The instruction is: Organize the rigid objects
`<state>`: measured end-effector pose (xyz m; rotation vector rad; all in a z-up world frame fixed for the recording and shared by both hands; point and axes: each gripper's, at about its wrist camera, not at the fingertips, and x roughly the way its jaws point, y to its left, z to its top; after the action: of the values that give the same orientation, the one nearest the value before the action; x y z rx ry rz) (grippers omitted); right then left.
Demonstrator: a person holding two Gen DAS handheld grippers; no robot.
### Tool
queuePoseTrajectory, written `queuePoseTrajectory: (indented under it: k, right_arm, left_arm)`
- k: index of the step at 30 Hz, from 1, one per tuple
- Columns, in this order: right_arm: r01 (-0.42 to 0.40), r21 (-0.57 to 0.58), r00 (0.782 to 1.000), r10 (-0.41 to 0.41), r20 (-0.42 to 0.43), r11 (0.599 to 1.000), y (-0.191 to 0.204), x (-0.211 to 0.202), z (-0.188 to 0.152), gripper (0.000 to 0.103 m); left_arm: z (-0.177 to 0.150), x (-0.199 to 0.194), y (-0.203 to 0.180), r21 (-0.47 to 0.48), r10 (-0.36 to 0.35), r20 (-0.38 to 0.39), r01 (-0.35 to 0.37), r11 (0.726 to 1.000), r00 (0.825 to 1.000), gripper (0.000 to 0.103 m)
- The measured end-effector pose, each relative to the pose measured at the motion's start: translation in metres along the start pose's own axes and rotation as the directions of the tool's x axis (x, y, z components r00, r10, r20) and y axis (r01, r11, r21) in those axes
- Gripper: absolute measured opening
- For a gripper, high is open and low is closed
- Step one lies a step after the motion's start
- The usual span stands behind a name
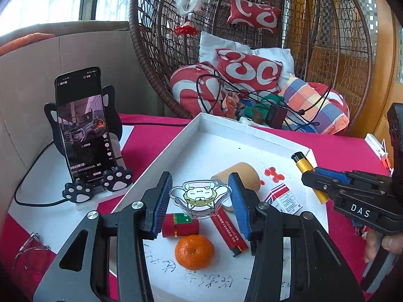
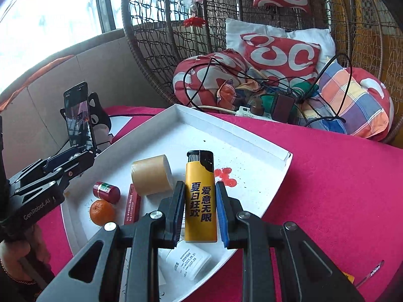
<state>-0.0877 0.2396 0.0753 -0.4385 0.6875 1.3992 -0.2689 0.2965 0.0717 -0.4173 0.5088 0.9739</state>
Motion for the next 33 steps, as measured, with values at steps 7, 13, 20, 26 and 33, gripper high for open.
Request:
queuePoseTrajectory:
  k: [7, 13, 20, 26, 33]
  right_arm:
    - [-0.018, 0.057, 1.000, 0.019, -0.010, 0.998, -0.010, 0.006, -0.008, 0.024]
    - [-0.028, 0.081, 1.000, 0.027, 0.004, 0.996, -0.013, 0.000, -0.009, 0.026]
    - [-0.048, 0.124, 0.995, 0.036, 0.090, 0.991, -0.018, -0.030, -0.018, 0.076]
    - [-0.041, 0.141, 0.984, 0.015, 0.179, 0.989, -0.029, -0.064, -0.029, 0.103]
    - [-0.004, 0.253, 0.971, -0.057, 0.233, 0.968, -0.075, -0.102, -0.060, 0.103]
  left_arm:
    - [-0.005, 0.007, -0.006, -0.008, 0.019, -0.017, -0.019, 1.000, 1.000, 0.046]
    - [-0.005, 0.008, -0.007, -0.019, 0.035, -0.027, -0.035, 0.999, 0.999, 0.048]
    - [-0.003, -0.001, -0.013, -0.017, 0.071, 0.011, -0.071, 0.997, 0.997, 0.087]
    - [-0.001, -0.022, -0.019, -0.023, 0.054, 0.048, -0.053, 0.998, 0.997, 0.103]
    - [-0.025, -0.057, -0.050, -0.003, -0.069, 0.101, 0.069, 0.998, 0.993, 0.103]
